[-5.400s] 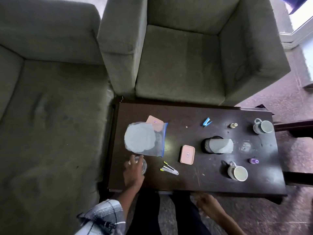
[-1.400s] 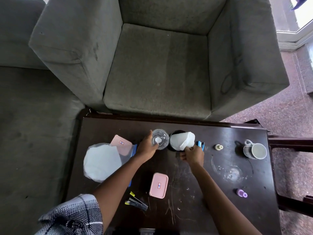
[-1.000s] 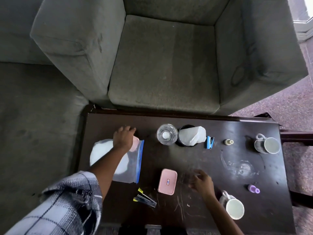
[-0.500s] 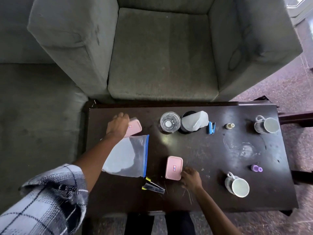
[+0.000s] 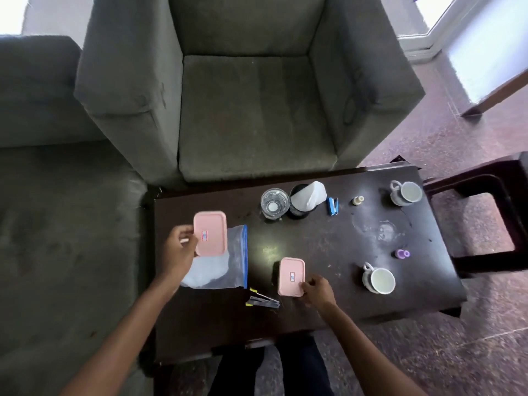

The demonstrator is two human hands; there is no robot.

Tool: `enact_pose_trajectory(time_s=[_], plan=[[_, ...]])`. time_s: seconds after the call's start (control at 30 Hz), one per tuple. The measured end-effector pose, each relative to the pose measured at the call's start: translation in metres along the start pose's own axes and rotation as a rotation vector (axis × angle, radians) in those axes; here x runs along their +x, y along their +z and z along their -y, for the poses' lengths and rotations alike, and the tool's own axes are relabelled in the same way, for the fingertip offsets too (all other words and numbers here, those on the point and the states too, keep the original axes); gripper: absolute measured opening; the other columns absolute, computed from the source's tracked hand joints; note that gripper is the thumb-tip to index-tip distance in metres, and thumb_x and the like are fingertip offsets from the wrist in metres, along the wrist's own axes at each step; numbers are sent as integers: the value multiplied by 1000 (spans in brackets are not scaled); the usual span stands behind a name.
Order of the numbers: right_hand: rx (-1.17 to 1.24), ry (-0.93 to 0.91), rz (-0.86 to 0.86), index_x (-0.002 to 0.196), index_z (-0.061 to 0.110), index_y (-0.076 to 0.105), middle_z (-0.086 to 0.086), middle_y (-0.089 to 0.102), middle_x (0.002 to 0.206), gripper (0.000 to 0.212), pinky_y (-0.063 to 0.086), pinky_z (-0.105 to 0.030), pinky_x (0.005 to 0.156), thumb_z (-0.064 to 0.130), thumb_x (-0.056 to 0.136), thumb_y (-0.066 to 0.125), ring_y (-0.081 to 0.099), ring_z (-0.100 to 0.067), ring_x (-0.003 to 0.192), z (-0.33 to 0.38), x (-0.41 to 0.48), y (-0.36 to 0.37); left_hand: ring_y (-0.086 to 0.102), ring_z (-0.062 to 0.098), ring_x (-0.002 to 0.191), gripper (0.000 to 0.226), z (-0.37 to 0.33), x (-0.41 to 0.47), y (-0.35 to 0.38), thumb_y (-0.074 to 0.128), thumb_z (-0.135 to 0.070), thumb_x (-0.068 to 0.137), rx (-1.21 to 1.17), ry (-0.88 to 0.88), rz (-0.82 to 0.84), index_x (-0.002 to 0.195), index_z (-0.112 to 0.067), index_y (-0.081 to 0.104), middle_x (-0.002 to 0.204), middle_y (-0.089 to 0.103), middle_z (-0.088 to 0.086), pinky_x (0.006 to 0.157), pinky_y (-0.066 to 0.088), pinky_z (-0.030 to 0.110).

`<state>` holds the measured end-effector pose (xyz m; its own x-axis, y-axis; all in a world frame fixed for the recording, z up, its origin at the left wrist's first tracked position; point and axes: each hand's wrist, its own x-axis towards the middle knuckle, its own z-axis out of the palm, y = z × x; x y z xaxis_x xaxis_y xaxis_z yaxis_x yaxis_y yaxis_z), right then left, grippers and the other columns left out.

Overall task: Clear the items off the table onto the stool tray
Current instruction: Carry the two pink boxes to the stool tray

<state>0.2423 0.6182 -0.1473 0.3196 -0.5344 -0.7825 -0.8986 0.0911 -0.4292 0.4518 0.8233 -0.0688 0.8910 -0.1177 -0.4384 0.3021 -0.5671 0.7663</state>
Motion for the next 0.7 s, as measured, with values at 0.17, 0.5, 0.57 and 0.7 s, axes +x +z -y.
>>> enact_pose_trajectory(time_s=[0.17,0.5,0.57,0.7], plan=[[107,-28,-18,62,12,36,-5,44,61,34,35,-11,31,-4,87,53,46,-11,47,-19,-61,-31,58,26,103,16,-25,-76,-3,48,-2,92,-137,-38,116,104,-13,50,109,58,10,74,50,32],[463,0,-18,70,11,42,-8,49,69,26,46,-22,35,-3,89,52,47,-16,56,-91,-121,-96,58,16,72,9,-71,-187,74,39,-7,97,-187,-127,251,105,-10,41,101,55,11,42,53,21],[466,0,-25,70,12,39,-7,50,70,26,47,-22,35,-4,88,51,49,-16,58,-110,-122,-125,59,21,77,10,-82,-215,106,37,-12,99,-233,-137,263,108,-11,40,102,53,9,45,55,23],[456,-9,-44,71,12,35,-9,45,68,26,43,-21,31,-6,88,45,47,-19,56,-152,-120,-197,58,15,68,16,-108,-272,178,38,-21,99,-276,-162,315,113,-15,42,88,57,2,40,50,18]])
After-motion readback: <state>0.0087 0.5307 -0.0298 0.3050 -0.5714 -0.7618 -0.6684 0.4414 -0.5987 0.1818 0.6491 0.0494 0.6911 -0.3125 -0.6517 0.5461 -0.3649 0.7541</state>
